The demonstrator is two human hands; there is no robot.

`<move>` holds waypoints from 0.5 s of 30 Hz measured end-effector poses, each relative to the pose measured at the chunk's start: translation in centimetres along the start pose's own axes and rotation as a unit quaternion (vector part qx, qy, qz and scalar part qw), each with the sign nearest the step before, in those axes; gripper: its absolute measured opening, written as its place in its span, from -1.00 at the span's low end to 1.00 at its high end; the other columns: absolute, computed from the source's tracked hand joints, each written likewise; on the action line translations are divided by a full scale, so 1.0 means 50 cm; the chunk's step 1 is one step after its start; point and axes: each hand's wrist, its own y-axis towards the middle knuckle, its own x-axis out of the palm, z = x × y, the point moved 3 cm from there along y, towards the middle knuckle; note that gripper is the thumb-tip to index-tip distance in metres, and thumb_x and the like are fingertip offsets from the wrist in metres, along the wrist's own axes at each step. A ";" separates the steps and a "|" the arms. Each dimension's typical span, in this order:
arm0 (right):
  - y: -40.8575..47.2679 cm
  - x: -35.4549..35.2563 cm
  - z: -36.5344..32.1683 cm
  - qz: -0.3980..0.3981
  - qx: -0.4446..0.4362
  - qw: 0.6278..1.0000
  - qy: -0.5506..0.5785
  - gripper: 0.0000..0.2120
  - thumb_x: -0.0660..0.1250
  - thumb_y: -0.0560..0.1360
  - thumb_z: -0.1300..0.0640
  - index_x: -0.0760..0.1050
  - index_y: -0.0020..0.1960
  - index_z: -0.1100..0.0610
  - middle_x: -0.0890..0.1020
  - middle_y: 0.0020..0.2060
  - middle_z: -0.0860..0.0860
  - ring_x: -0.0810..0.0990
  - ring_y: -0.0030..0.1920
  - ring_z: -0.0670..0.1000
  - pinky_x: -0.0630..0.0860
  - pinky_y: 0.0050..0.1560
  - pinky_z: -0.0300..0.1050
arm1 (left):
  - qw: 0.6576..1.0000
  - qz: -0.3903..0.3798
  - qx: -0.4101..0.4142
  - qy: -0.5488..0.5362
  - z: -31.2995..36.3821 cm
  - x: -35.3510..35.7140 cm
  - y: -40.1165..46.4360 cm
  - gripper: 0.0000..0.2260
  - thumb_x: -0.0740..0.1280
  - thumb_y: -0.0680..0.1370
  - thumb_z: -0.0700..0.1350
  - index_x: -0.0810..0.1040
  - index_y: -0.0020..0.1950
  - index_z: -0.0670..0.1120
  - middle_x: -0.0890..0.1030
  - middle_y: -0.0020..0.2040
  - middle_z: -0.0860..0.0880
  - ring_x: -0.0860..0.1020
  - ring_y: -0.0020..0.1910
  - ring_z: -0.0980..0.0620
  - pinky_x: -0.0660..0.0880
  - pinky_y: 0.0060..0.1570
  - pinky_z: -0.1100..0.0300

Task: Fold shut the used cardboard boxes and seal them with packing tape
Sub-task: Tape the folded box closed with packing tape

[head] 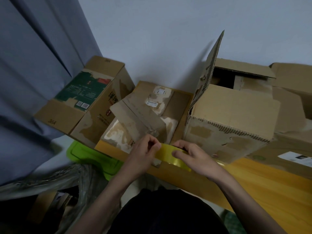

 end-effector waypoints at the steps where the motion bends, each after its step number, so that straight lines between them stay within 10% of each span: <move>1: 0.000 -0.002 0.001 0.001 -0.001 1.000 -0.002 -0.91 0.31 0.62 0.08 0.59 0.05 0.01 0.64 -0.12 -0.10 0.59 -0.06 -0.12 0.46 -0.06 -0.18 | 1.000 -0.012 -0.006 -0.019 0.001 -0.003 0.000 -0.92 0.36 0.60 -0.07 0.52 0.01 -0.05 0.57 -0.07 0.01 0.54 -0.07 0.08 0.43 -0.16 0.26; 8: 0.002 -0.004 0.004 -0.013 -0.015 0.998 -0.052 -0.90 0.41 0.55 0.09 0.55 0.00 -0.10 0.55 -0.32 -0.36 0.52 -0.22 -0.25 0.37 -0.20 -0.37 | 0.999 0.028 -0.036 -0.012 -0.014 -0.005 0.002 -0.94 0.42 0.56 -0.13 0.57 -0.09 -0.05 0.63 -0.13 0.04 0.57 -0.11 0.14 0.44 -0.17 0.31; 15: 0.004 -0.003 0.018 0.021 -0.002 0.997 -0.078 -0.74 0.39 0.56 0.08 0.42 0.20 -0.04 0.45 -0.30 0.00 0.39 -0.35 -0.17 0.29 -0.31 -0.21 | 0.999 0.011 -0.026 -0.016 -0.002 -0.003 0.015 -0.94 0.38 0.57 -0.26 0.55 -0.09 -0.16 0.65 -0.23 -0.07 0.65 -0.22 0.02 0.64 -0.18 0.17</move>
